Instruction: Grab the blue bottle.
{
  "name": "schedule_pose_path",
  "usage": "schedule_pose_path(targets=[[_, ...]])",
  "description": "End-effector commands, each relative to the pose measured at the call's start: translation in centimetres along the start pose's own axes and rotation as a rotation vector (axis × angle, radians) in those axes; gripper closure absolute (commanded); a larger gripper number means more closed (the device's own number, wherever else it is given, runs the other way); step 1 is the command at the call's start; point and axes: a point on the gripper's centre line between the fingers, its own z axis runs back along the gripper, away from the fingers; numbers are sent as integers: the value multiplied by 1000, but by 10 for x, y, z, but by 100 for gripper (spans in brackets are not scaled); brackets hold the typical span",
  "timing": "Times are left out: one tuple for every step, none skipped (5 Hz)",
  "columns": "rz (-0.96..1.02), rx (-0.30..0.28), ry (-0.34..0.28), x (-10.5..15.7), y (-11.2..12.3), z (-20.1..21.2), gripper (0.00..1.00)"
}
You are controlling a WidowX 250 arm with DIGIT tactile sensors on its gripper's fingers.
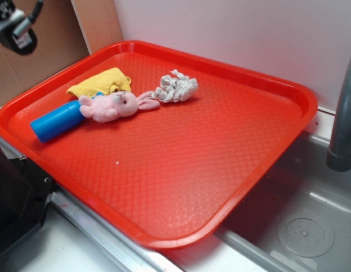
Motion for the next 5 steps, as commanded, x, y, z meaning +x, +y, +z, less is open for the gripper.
schedule_pose_path(targets=[[46,3,17,-1,27,-56,0],[68,47,49,2,28,-84,0],[66,107,70,6,22,-118,0],[66,139,91,7,22,-138,0],[69,149,110,8,21,-149,0]])
